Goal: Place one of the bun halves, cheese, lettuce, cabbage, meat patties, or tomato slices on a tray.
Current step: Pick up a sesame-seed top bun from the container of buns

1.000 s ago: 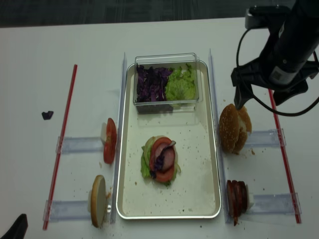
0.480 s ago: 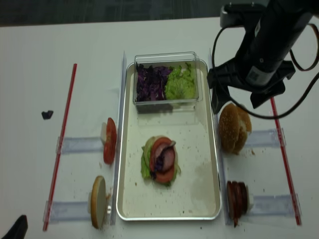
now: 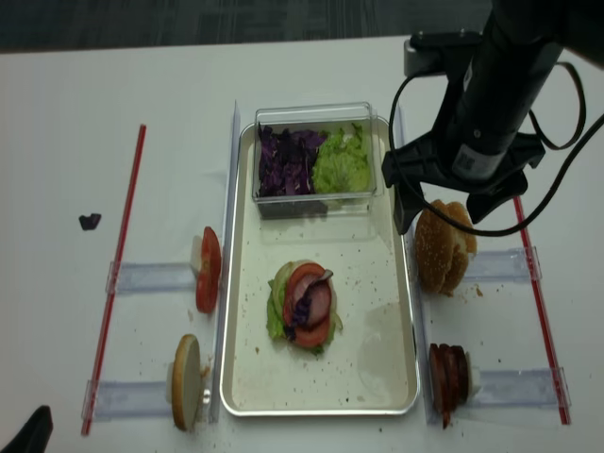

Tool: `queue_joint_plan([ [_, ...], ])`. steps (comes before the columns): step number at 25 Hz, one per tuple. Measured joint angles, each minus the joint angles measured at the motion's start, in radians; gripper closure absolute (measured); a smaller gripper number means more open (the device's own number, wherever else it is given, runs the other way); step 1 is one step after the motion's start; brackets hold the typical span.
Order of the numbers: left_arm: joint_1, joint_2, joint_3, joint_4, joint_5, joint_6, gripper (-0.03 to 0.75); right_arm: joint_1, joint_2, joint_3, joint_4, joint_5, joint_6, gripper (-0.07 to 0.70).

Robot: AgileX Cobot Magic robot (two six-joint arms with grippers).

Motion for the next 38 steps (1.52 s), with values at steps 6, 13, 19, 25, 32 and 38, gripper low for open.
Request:
queue_joint_plan([
  [6, 0.0, 0.0, 0.0, 0.0, 0.0, 0.0, 0.224, 0.0, 0.069, -0.002, 0.0, -0.002, 0.011, -0.046],
  [13, 0.0, 0.0, 0.0, 0.0, 0.0, 0.0, 0.224, 0.0, 0.106, -0.002, 0.0, -0.039, 0.011, -0.046],
  [19, 0.0, 0.0, 0.0, 0.006, 0.0, 0.0, 0.224, 0.0, 0.134, -0.008, 0.002, -0.061, 0.011, -0.036],
  [25, 0.0, 0.0, 0.0, 0.0, 0.0, 0.0, 0.224, 0.0, 0.152, -0.008, 0.002, -0.08, 0.011, 0.065],
  [32, 0.0, 0.0, 0.0, 0.0, 0.0, 0.0, 0.224, 0.0, 0.158, -0.008, 0.002, -0.086, 0.011, 0.139],
  [38, 0.0, 0.0, 0.0, 0.0, 0.0, 0.0, 0.224, 0.0, 0.181, -0.008, 0.0, -0.088, 0.011, 0.144],
])
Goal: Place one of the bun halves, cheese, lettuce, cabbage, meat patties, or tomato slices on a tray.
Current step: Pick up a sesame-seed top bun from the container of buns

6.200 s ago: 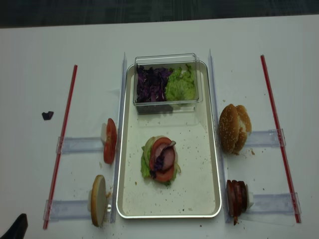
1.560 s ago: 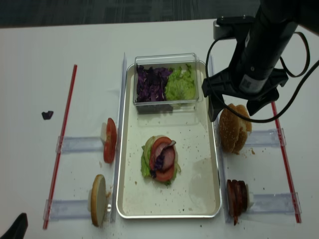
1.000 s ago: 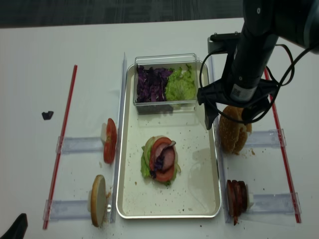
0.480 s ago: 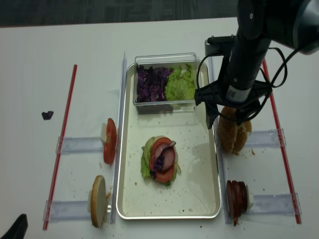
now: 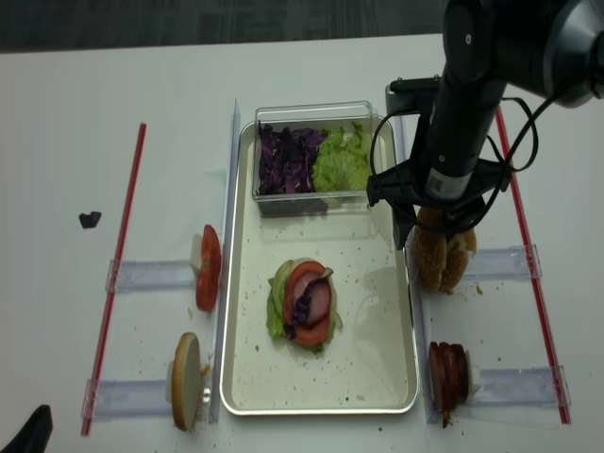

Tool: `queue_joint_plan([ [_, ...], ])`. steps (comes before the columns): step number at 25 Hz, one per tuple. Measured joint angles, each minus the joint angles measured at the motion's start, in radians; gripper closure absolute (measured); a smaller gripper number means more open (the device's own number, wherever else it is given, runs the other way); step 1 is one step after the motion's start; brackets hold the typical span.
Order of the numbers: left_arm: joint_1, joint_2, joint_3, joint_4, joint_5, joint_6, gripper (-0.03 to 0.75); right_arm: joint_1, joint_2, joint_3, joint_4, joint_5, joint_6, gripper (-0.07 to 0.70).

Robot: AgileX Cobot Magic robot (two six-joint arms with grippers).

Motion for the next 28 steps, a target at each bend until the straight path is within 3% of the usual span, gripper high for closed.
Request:
queue_joint_plan([
  [4, 0.0, 0.0, 0.0, 0.006, 0.0, 0.0, 0.224, 0.0, 0.0, 0.0, -0.006, -0.002, 0.0, 0.157],
  [21, 0.0, 0.0, 0.0, 0.006, 0.0, 0.0, 0.224, 0.0, 0.0, 0.0, -0.044, -0.002, 0.002, 0.39],
  [28, 0.0, 0.0, 0.0, 0.0, 0.0, 0.0, 0.224, 0.0, 0.0, 0.0, -0.047, -0.002, 0.002, 0.445],
])
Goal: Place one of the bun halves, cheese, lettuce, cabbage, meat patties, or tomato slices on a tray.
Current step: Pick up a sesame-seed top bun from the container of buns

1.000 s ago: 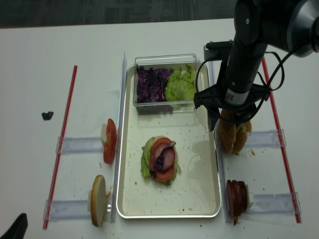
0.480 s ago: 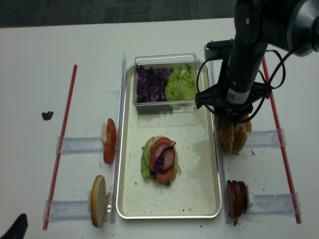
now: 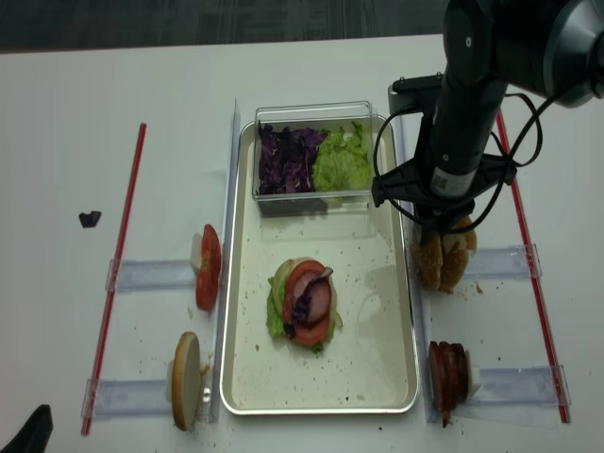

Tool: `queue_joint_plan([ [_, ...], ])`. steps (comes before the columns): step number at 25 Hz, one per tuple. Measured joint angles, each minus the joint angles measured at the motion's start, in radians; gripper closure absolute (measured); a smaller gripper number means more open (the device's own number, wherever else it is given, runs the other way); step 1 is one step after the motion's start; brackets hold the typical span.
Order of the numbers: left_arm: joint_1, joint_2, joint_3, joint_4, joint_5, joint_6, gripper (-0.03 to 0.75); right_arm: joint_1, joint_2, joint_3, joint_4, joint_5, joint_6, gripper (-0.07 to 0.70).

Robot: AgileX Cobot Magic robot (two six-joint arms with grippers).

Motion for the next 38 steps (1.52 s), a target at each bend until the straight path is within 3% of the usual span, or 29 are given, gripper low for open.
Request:
queue_joint_plan([
  [20, 0.0, 0.0, 0.0, 0.006, 0.0, 0.0, 0.224, 0.0, 0.0, 0.0, 0.0, 0.002, -0.001, 0.473],
  [32, 0.0, 0.0, 0.0, 0.0, 0.0, 0.0, 0.224, 0.0, 0.0, -0.001, -0.001, 0.036, -0.001, 0.477],
  [38, 0.0, 0.0, 0.0, 0.0, 0.0, 0.0, 0.224, 0.0, 0.001, -0.062, -0.002, 0.079, -0.001, 0.477],
])
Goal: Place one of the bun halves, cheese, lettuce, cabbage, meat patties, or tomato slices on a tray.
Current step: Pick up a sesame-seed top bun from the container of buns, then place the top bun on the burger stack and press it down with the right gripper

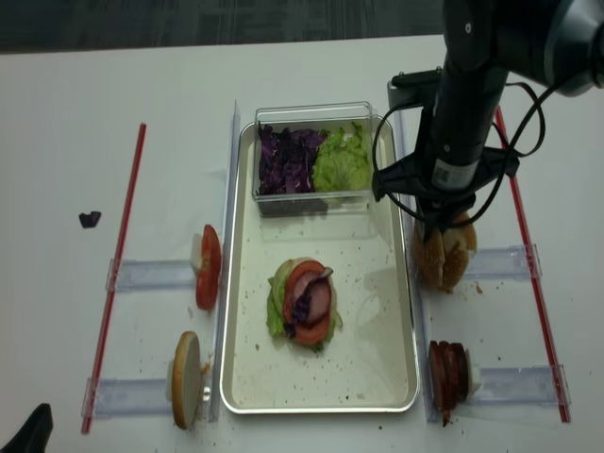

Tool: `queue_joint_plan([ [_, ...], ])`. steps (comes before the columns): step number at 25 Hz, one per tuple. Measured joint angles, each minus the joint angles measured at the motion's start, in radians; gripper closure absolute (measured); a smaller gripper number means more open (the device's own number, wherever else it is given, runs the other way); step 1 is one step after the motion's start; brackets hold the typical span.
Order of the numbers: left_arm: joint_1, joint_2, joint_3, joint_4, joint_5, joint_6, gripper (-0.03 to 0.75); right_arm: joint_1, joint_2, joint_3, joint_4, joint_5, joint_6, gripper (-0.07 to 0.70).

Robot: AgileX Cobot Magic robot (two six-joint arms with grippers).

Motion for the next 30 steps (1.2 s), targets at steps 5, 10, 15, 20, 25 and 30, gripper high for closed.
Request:
queue_joint_plan([
  [5, 0.0, 0.0, 0.0, 0.006, 0.0, 0.0, 0.224, 0.0, 0.0, -0.061, 0.004, 0.003, 0.0, 0.478],
  [10, 0.0, 0.0, 0.0, 0.0, 0.0, 0.0, 0.224, 0.0, -0.024, -0.069, 0.02, 0.007, 0.0, 0.478],
  [15, 0.0, 0.0, 0.0, 0.0, 0.0, 0.0, 0.224, 0.0, -0.071, -0.069, 0.031, 0.008, 0.0, 0.478],
  [20, 0.0, 0.0, 0.0, 0.006, 0.0, 0.0, 0.224, 0.0, -0.084, -0.069, 0.036, 0.011, 0.0, 0.479],
  [25, 0.0, 0.0, 0.0, 0.0, 0.0, 0.0, 0.224, 0.0, -0.09, -0.069, 0.051, 0.011, -0.033, 0.479],
  [30, 0.0, 0.0, 0.0, 0.006, 0.0, 0.0, 0.224, 0.0, -0.091, -0.069, 0.178, 0.011, -0.126, 0.484],
])
